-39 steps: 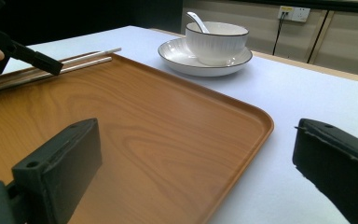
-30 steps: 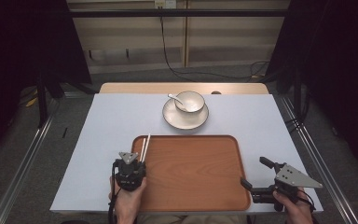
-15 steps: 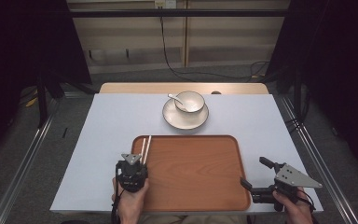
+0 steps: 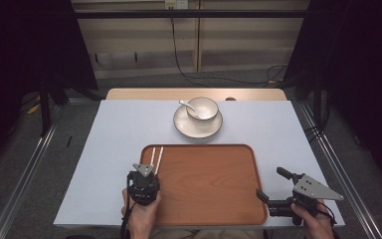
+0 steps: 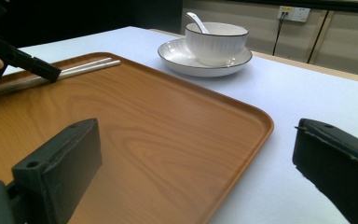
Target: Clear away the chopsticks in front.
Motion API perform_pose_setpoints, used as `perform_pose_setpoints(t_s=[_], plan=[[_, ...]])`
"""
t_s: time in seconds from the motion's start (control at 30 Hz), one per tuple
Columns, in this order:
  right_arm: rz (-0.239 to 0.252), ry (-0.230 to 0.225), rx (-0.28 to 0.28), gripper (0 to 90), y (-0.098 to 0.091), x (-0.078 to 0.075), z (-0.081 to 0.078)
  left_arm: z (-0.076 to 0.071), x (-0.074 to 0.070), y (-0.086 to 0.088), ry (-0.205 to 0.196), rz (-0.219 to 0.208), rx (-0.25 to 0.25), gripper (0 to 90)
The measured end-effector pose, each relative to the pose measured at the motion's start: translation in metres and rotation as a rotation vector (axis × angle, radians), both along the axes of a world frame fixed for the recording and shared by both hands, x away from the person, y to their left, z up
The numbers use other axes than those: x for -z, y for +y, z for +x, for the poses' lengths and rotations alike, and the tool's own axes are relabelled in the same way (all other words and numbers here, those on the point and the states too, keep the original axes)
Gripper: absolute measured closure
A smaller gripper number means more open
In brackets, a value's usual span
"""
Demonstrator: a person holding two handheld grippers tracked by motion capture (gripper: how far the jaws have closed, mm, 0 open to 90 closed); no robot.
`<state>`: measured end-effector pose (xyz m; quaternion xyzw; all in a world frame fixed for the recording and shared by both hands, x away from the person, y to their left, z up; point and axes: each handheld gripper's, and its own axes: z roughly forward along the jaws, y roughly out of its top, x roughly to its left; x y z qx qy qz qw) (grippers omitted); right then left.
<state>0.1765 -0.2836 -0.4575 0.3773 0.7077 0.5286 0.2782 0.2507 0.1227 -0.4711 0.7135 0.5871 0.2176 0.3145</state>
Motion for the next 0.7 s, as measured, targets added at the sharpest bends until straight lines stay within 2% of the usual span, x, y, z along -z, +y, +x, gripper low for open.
perform_pose_setpoints(t_s=[0.17, 0.23, 0.3, 0.37, 0.43, 0.53, 0.57, 0.6, 0.67, 0.7], plan=[[-0.002, -0.001, -0.005, 0.8, 0.001, 0.000, 0.000, 0.001, -0.001, 0.002, 0.003, -0.006, 0.023, 85.0], [-0.003, -0.002, -0.004, 0.8, 0.001, 0.000, 0.000, 0.002, -0.002, 0.006, 0.001, -0.037, 0.046, 81.8], [0.002, -0.001, -0.001, 0.8, 0.001, 0.000, 0.000, 0.003, -0.008, 0.009, -0.020, -0.039, 0.069, 81.3], [-0.005, -0.001, -0.004, 0.8, 0.000, 0.000, 0.000, 0.008, -0.015, 0.012, -0.024, -0.079, 0.089, 78.7], [-0.005, -0.001, -0.004, 0.8, 0.001, 0.000, 0.001, 0.014, -0.021, 0.012, -0.048, -0.084, 0.121, 76.6], [-0.006, -0.002, -0.009, 0.8, 0.001, 0.000, 0.000, 0.028, -0.022, 0.012, -0.045, -0.091, 0.159, 82.6], [-0.006, -0.002, -0.006, 0.8, 0.000, 0.000, 0.000, 0.033, -0.021, 0.011, -0.033, -0.075, 0.174, 85.6], [-0.004, -0.002, -0.008, 0.8, 0.000, 0.000, 0.000, 0.037, -0.020, 0.009, -0.025, -0.080, 0.193, 88.6], [-0.003, 0.002, -0.001, 0.8, -0.001, 0.000, 0.000, 0.046, -0.016, 0.007, -0.004, -0.054, 0.204, 90.0], [-0.002, 0.001, -0.004, 0.8, 0.000, 0.000, 0.000, 0.051, -0.015, 0.006, 0.013, -0.078, 0.228, 90.0]])
